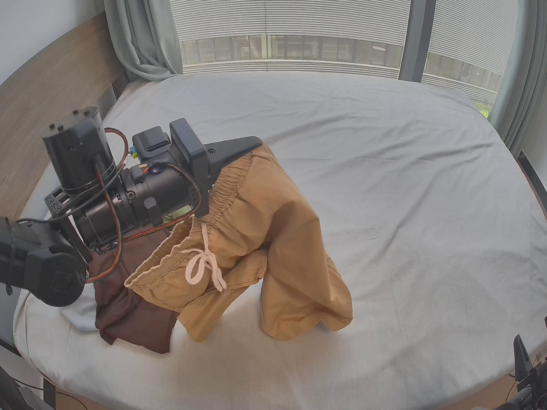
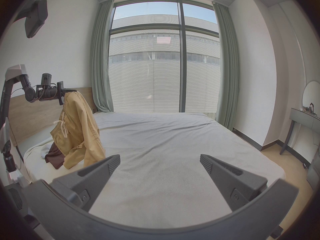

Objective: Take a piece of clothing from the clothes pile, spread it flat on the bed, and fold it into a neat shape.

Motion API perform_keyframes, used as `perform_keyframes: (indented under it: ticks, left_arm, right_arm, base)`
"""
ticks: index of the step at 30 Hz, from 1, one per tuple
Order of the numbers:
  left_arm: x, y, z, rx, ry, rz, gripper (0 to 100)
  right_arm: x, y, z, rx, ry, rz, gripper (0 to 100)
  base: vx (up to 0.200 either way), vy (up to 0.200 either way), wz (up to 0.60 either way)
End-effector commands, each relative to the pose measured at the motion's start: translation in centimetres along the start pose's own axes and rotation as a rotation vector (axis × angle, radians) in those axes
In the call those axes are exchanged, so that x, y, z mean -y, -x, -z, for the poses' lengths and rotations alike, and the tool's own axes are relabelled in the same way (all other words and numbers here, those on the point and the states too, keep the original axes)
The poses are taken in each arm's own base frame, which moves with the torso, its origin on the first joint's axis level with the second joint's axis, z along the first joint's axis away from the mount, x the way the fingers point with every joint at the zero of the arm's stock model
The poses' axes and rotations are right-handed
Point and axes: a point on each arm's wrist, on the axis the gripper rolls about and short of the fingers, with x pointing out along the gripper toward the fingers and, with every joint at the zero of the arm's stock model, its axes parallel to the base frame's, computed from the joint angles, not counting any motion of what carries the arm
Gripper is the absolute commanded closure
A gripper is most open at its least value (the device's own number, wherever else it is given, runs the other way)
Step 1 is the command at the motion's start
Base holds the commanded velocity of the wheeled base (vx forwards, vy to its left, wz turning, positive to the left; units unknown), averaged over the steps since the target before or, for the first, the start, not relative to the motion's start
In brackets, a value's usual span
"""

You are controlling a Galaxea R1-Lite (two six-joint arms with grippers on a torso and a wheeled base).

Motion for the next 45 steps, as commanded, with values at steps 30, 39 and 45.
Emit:
perform_keyframes:
  ticks: [30, 39, 45]
  left_arm:
    - [0.8, -10.2, 6.7, -0.177, 0.07, 0.075, 100]
    - [2.8, -12.0, 7.0, -0.202, 0.133, 0.136, 100]
    - [5.4, -12.7, 7.0, -0.215, 0.192, 0.177, 100]
  right_arm:
    - [0.0, 0.0, 0.5, -0.006, 0.0, -0.001, 0]
    - [0.0, 0.0, 0.5, -0.006, 0.0, -0.001, 0]
    - [0.0, 0.0, 0.5, -0.006, 0.0, -0.001, 0]
  base:
    - [0.0, 0.0, 0.0]
    - [0.0, 0.0, 0.0]
    - [0.0, 0.0, 0.0]
